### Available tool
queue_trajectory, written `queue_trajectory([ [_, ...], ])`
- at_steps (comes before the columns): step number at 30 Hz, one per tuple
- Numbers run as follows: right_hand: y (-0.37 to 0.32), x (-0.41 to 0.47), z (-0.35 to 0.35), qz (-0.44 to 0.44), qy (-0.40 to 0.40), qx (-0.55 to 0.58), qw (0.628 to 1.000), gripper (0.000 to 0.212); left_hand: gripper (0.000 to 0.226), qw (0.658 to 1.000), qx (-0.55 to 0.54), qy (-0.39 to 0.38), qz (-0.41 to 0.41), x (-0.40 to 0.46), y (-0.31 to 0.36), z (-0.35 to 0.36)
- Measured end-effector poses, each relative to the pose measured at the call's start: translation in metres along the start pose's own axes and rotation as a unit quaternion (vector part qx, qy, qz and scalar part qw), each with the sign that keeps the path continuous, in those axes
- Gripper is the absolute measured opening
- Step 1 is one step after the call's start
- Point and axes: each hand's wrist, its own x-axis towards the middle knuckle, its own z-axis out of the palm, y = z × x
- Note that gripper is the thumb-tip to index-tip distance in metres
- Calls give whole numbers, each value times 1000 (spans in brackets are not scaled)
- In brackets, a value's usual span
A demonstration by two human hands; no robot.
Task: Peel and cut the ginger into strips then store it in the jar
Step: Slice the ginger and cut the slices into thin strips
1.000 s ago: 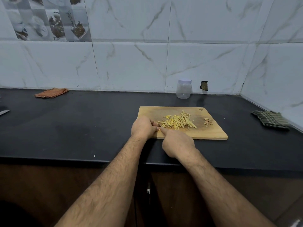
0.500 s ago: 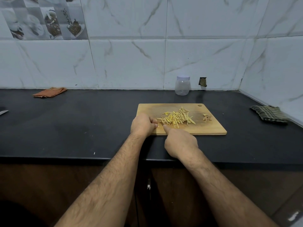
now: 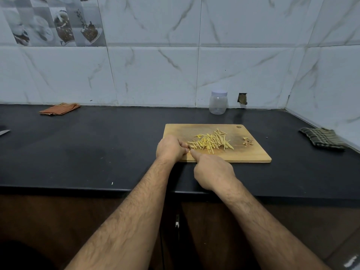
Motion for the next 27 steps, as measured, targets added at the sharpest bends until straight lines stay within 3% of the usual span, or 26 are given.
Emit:
queue_trajectory([
  [11,7,-10,3,-2,-13,-8,1000,72,2,1000,-20,-3,-21,2,0,-2],
  [21,3,-7,2,36,2,1,999,74,15,999,-11,-36,-17,6,2,-6],
  [27,1,-6,2,19,28,18,999,70,5,999,-15,-39,-20,8,2,-8],
])
